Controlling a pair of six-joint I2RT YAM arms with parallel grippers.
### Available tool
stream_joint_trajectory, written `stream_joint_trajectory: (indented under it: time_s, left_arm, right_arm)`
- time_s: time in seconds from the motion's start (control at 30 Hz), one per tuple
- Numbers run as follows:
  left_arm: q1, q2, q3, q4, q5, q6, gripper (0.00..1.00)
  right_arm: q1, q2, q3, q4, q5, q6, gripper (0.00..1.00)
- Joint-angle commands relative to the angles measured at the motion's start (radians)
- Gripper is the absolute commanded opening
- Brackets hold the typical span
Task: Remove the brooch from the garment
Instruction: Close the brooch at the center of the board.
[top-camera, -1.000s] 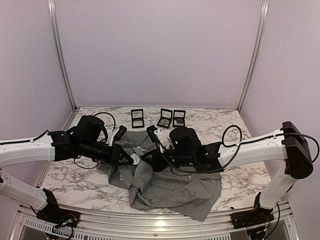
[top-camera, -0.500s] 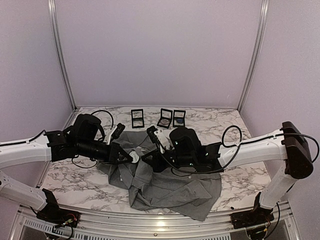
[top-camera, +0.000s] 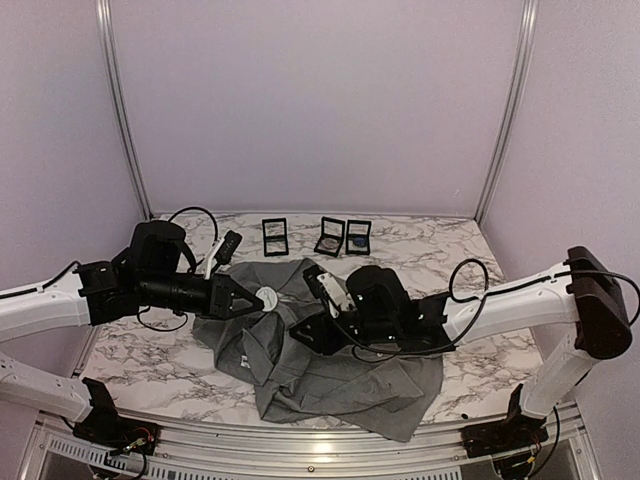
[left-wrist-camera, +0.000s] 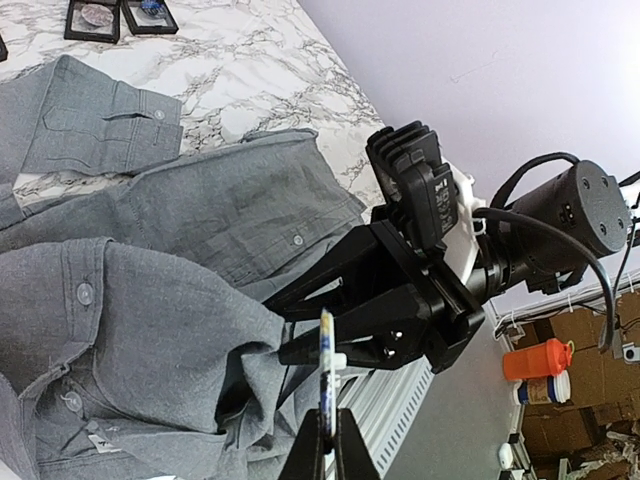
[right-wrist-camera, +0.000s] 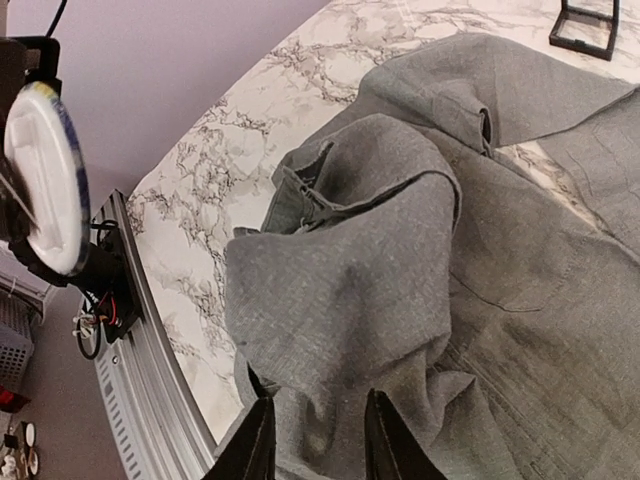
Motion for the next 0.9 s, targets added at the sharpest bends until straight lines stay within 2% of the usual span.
stream_joint_trajectory:
  time_s: [0.0,0.23,0.33,0.4,0.63,0.87]
  left_arm:
    - [0.011,0.016,0.031,0.065,0.008,0.006,0.0]
    - [0.012,0.072,0.059,0.102,0.035,0.011,0.0]
    - [0.013,0.084,0.066,0.148,0.046,0.002,0.0]
    - [0.013,0.095,0.076,0.174,0.058,-0.005,0.0]
    - [0.012,0.111,0.076,0.238,0.068,-0.023,0.0]
    - [0.002,0.138,0.084,0.288,0.065,-0.033,0.0]
  right_arm:
    - [0.01,-0.076,-0.009,-0.012,0.026,0.026,0.33]
    - [0.009,-0.162,-0.028,-0.039,0.119,0.056,0.5]
    - [0.01,-0.213,-0.045,-0.033,0.161,0.069,0.62]
    - [0.005,-0.273,-0.067,-0.013,0.206,0.075,0.67]
    - [-0.047,-0.396,-0.143,0.098,0.21,0.086,0.82]
    - [-0.122,-0.458,-0.197,0.201,0.127,0.131,0.83]
